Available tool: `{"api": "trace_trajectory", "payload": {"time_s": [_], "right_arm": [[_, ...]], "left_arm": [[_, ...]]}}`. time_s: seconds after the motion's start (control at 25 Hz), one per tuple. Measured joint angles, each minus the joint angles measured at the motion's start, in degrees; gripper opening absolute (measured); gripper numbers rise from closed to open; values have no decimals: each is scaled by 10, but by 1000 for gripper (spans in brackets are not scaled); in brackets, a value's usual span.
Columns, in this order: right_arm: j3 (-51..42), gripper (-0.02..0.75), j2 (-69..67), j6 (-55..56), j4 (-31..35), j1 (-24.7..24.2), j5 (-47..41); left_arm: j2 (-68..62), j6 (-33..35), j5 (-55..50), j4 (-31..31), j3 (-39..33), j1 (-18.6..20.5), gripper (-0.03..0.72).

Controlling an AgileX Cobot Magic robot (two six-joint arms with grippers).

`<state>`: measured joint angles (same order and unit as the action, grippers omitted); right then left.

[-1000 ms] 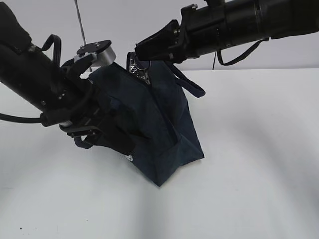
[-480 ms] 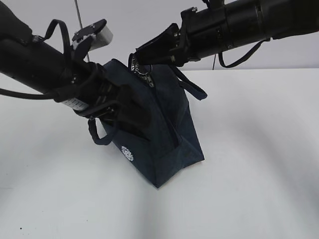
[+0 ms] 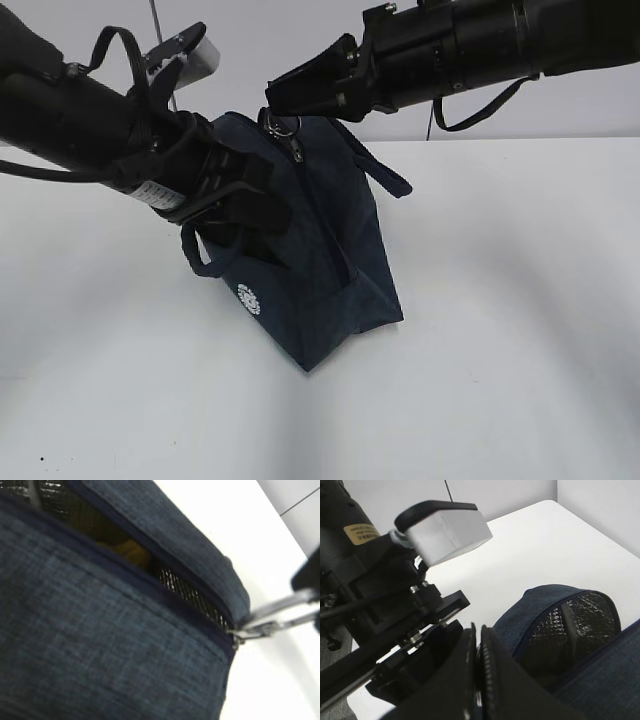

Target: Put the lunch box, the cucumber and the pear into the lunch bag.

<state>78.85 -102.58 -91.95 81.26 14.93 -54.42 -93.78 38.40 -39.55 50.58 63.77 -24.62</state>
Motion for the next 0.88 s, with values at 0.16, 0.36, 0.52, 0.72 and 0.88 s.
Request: {"api": "trace_trajectory", "payload": {"time_s": [0.16,0.36,0.52,0.72,0.88], "right_arm": [[0,6,-5,0,4,0,-4],[10,6,-26,0,9,0,-7],[19,6,-30,1,4,0,-6],[32,6,-30,2,-9,0,-6],[40,6,-30,2,-19,0,-6]], "left_arm": [[0,0,4,-7,0,0,79],[0,0,-15,-55,0,0,10],[0,0,-40,-90,0,0,8],[1,4,-59,-116,0,0,6],[1,21,-67,-117,0,0,6]]}}
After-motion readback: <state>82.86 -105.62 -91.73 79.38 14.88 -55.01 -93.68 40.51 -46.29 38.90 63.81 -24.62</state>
